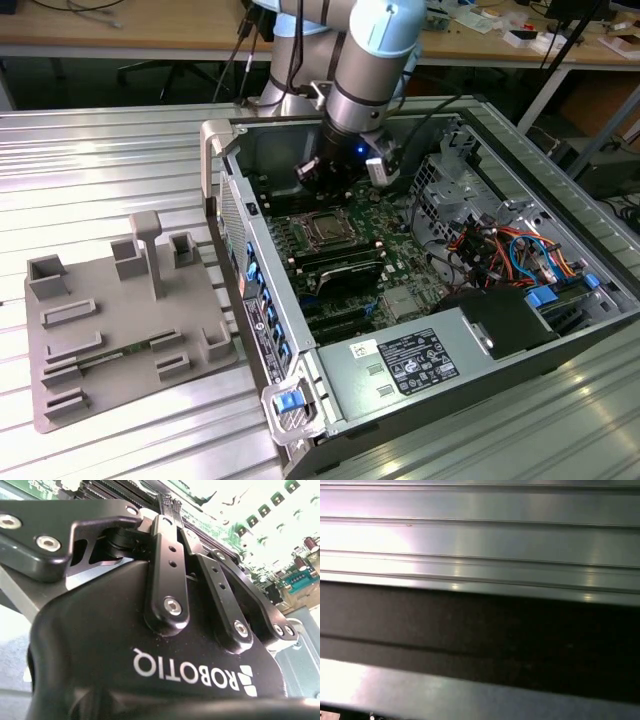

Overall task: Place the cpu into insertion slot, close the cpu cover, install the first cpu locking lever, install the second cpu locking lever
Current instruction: 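Install the first cpu locking lever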

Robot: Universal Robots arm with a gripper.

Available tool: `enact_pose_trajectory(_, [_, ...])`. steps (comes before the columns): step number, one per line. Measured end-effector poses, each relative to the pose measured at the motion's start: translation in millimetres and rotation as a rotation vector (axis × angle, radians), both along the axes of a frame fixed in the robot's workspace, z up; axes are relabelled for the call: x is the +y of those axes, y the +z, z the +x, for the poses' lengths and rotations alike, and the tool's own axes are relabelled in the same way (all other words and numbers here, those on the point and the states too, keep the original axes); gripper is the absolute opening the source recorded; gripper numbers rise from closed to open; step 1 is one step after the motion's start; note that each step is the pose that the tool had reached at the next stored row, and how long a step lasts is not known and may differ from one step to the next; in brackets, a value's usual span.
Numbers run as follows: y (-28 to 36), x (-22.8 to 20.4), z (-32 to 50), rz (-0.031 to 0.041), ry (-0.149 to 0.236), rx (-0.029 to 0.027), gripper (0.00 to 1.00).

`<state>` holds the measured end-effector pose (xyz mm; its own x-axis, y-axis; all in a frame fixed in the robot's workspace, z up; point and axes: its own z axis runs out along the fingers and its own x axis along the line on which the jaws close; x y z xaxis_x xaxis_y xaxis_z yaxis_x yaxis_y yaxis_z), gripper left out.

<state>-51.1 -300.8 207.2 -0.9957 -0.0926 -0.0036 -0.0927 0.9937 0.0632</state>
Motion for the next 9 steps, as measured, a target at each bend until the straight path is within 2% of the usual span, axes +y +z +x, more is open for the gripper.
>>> enact_pose_trajectory(4, [-2.0, 0.0, 4.5, 0.0000, 0.005, 0.0000, 0.11])
enact_pose_trajectory(9, [-2.7, -0.8, 5.5, 0.0001, 0.007, 0.0000, 0.11])
